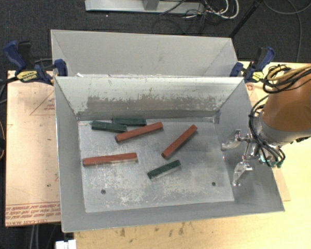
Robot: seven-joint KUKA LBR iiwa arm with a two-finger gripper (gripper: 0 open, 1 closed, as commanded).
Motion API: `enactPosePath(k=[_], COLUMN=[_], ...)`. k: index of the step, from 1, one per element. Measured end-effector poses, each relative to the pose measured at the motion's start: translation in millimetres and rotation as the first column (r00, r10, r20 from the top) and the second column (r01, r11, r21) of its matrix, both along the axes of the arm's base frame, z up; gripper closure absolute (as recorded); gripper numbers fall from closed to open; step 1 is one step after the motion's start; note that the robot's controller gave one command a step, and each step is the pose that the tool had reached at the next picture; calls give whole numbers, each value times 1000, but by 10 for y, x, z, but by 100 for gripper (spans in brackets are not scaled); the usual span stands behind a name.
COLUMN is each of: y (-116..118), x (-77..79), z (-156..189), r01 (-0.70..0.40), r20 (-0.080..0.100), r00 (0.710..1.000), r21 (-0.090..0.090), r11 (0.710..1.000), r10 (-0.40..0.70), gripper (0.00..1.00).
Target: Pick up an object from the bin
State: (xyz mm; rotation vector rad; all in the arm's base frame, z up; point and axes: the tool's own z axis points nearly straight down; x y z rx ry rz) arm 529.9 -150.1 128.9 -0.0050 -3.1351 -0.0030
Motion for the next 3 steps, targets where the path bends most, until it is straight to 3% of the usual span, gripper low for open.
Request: enactPosePath(k=[1,2,3], y=[4,584,794], x=[21,430,539], z=[39,-242,-312], r01=[-3,-19,-43], r20=[7,12,8], r00=[1000,1000,999], r21=[-2,-3,1], r11=[1000,1000,999], r10=[3,19,43], gripper=[0,0,0])
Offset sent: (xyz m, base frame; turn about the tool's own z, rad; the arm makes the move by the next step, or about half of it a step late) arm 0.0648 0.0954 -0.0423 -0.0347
